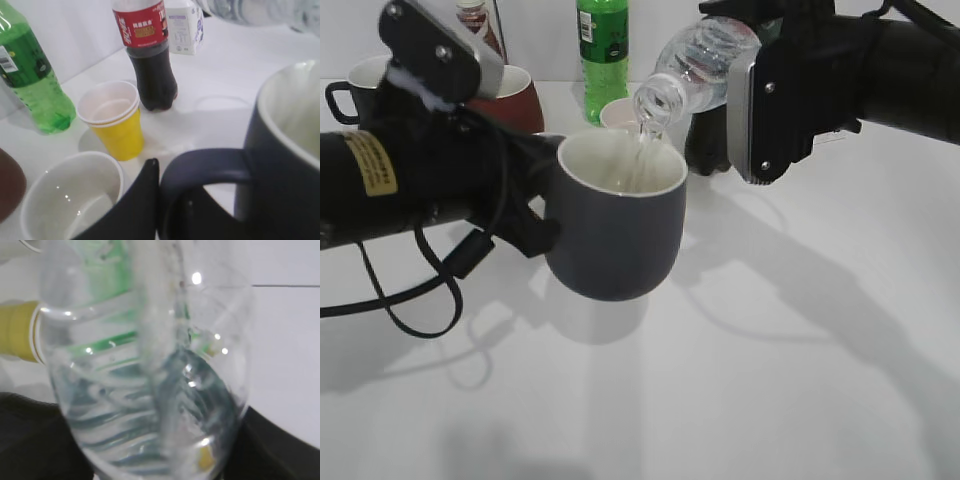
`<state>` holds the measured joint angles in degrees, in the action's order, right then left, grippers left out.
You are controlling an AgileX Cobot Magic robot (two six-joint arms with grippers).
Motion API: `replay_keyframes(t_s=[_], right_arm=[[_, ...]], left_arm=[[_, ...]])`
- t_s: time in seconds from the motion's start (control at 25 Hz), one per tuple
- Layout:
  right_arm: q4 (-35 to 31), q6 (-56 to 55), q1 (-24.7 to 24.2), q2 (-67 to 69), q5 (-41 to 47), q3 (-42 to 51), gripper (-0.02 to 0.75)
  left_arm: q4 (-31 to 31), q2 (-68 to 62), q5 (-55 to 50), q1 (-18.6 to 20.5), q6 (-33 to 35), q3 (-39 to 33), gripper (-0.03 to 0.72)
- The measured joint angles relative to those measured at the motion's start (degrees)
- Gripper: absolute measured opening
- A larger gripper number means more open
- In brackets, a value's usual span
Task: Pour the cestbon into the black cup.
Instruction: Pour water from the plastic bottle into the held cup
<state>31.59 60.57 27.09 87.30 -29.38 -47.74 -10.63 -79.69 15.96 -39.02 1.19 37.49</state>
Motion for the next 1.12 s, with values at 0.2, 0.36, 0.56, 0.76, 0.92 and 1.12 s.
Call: replay_keyframes(t_s=[0.2, 0.36, 0.56, 0.76, 0.92, 1.12], right_arm=[[-1.9, 3.0, 0.0, 0.0, -0.2, 0.0, 0.458], [-4.6, 6.3, 0.0, 0.0, -0.3, 0.0, 0.458], [-5.5, 7.5, 0.0, 0.0, -1.3, 0.0, 0.458], [-5.5, 8.9, 0.0, 0.0, -2.3, 0.0, 0.458], [-5.5, 10.3, 0.0, 0.0, -2.4, 0.0, 0.458], [-5.5, 10.7, 0.0, 0.0, -3.3, 0.0, 0.458]], left_arm=[[-0.1, -1.0, -0.3, 0.0, 0.0, 0.0, 0.041], [-0.1, -1.0, -0.4, 0.0, 0.0, 0.0, 0.041], [-0.1, -1.0, -0.4, 0.0, 0.0, 0.0, 0.041], [-0.1, -1.0, -0.5, 0.0, 0.0, 0.0, 0.041], [-0.1, -1.0, -0.6, 0.0, 0.0, 0.0, 0.041], [-0.1, -1.0, -0.6, 0.0, 0.0, 0.0, 0.041]])
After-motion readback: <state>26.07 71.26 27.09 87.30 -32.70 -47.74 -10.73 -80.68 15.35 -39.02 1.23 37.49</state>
